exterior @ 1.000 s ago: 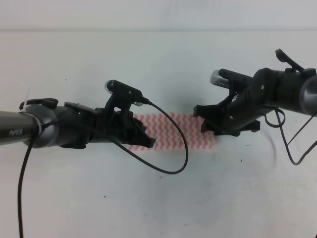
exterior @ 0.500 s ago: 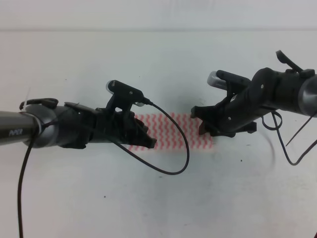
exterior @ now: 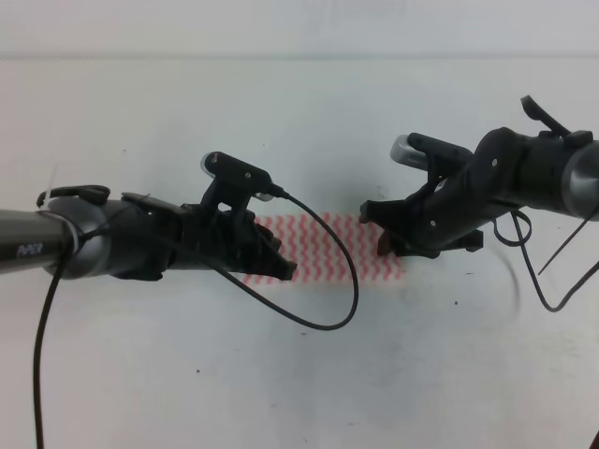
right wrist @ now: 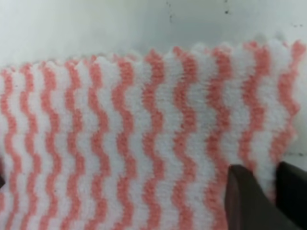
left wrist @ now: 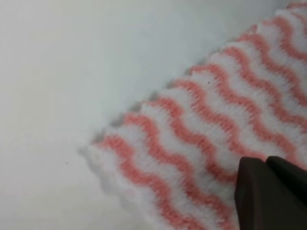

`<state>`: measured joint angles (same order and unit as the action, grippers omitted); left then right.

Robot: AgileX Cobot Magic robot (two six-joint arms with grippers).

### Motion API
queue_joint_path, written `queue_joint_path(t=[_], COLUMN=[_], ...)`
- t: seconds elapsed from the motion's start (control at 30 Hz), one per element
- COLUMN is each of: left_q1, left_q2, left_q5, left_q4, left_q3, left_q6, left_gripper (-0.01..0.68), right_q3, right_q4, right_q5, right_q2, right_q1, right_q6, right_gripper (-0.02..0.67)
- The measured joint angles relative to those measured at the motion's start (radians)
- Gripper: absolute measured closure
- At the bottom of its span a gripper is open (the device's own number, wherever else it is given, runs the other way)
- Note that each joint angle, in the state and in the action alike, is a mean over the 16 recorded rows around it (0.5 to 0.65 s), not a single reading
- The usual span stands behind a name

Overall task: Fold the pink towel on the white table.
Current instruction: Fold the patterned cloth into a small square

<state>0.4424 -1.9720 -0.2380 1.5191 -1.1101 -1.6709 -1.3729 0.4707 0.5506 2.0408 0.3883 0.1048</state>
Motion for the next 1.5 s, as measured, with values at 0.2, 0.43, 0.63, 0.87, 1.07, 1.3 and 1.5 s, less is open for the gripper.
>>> queue_joint_path(t=[0.2,0.43,0.63,0.87,1.07,1.3,1.5], left_q1=[0.0,0.0,0.0,0.0,0.0,0.0,0.0], left_q2=[0.0,0.0,0.001,0.001,0.001,0.002,0.01], left_q5=[-0.009,-0.021,-0.036,-0.061,-0.088,-0.108,-0.101], left_q4=[0.0,-0.001,-0.001,-0.001,0.011,0.034,0.035], left_q3=[0.0,0.0,0.0,0.0,0.0,0.0,0.0], left_q6=[0.0,0.0,0.0,0.0,-0.006,-0.032,-0.049], left_gripper=[0.678,0.678,0.678,0.678,0.678,0.678,0.678], right_q3=[0.0,0.002,0.004,0.005,0.004,0.004,0.004], right_q4=[0.022,0.073,0.113,0.155,0.221,0.293,0.307], right_q5=[-0.001,-0.009,-0.019,-0.024,-0.023,-0.022,-0.022], right_q2=[0.0,-0.014,-0.047,-0.086,-0.097,-0.097,-0.098], right_q1=[0.0,0.0,0.0,0.001,0.003,0.008,0.012], right_q6=[-0.012,-0.055,-0.092,-0.132,-0.187,-0.249,-0.262], right_gripper=[0.623,0.658,0.663,0.664,0.665,0.665,0.665])
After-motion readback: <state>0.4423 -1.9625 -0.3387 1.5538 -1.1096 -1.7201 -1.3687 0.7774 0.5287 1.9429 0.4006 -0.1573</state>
